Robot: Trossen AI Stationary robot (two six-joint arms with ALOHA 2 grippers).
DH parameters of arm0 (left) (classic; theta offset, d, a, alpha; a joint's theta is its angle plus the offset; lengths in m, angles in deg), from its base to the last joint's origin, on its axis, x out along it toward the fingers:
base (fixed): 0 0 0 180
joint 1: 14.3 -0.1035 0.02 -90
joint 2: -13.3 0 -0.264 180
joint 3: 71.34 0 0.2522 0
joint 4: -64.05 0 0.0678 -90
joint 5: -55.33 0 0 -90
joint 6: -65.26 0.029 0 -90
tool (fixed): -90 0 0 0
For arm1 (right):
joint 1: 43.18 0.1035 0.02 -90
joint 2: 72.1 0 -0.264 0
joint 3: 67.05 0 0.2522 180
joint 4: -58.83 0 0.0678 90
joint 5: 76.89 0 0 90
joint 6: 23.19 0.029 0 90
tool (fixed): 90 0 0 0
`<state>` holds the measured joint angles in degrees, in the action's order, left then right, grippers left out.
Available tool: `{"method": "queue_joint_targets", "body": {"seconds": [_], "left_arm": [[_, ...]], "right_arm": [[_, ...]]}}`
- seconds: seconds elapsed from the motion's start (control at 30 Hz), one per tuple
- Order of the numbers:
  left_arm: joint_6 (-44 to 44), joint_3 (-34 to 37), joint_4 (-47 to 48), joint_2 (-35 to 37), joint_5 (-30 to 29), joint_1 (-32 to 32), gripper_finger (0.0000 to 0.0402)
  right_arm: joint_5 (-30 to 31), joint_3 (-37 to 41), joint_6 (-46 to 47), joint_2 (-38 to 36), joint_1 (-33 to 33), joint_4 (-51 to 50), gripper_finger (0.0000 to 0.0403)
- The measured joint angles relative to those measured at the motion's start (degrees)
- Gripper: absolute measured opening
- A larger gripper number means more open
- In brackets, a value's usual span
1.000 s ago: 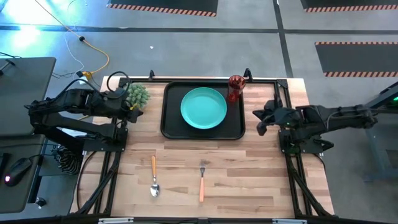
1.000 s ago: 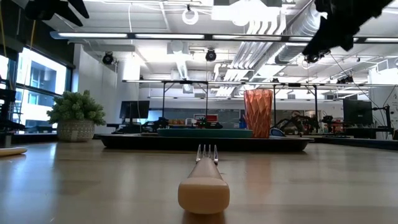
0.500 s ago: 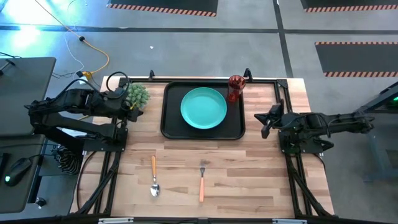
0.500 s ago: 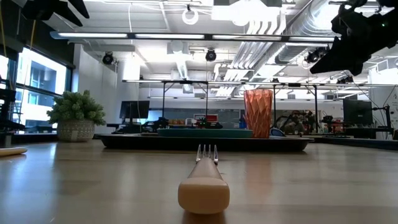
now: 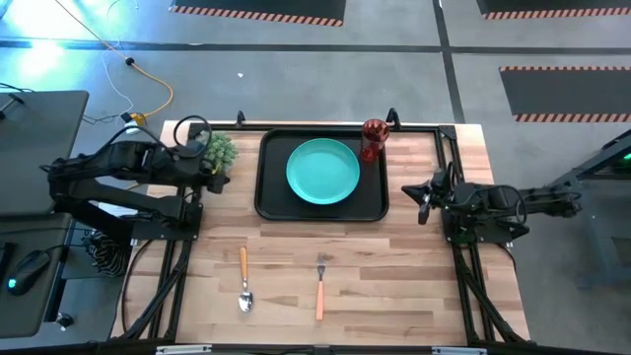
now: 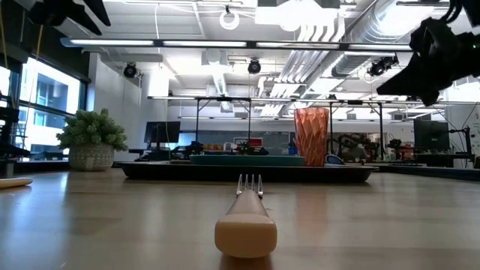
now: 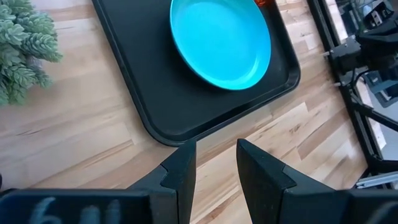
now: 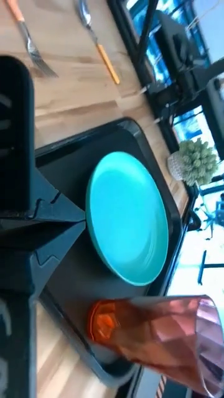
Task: Pick and place plate/cup/fork/spoon on tray
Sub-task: Put the yellow spoon on the black tray to the left of the blue plate
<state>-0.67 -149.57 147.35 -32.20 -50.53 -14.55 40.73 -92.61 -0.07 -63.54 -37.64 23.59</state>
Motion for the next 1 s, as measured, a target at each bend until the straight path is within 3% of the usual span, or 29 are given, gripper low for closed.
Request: {"method": "queue_joint_targets", "body": {"seconds": [0.37, 0.77, 1.0], "left_arm": [[0.01, 0.00, 0.00, -2.66, 0.00, 0.00, 0.0106], [-0.01, 0.00, -0.02, -3.55, 0.02, 0.00, 0.0106], [-0.03, 0.00, -0.01, -3.55, 0.02, 0.00, 0.0106]], "right_arm": [[-2.99, 5.89, -1.40, -8.21, 0.00, 4.27, 0.0000], [-18.49, 5.94, -2.93, -8.32, 0.00, 4.84, 0.0000], [-19.74, 8.97, -4.10, -8.30, 0.00, 17.23, 0.0000]]}}
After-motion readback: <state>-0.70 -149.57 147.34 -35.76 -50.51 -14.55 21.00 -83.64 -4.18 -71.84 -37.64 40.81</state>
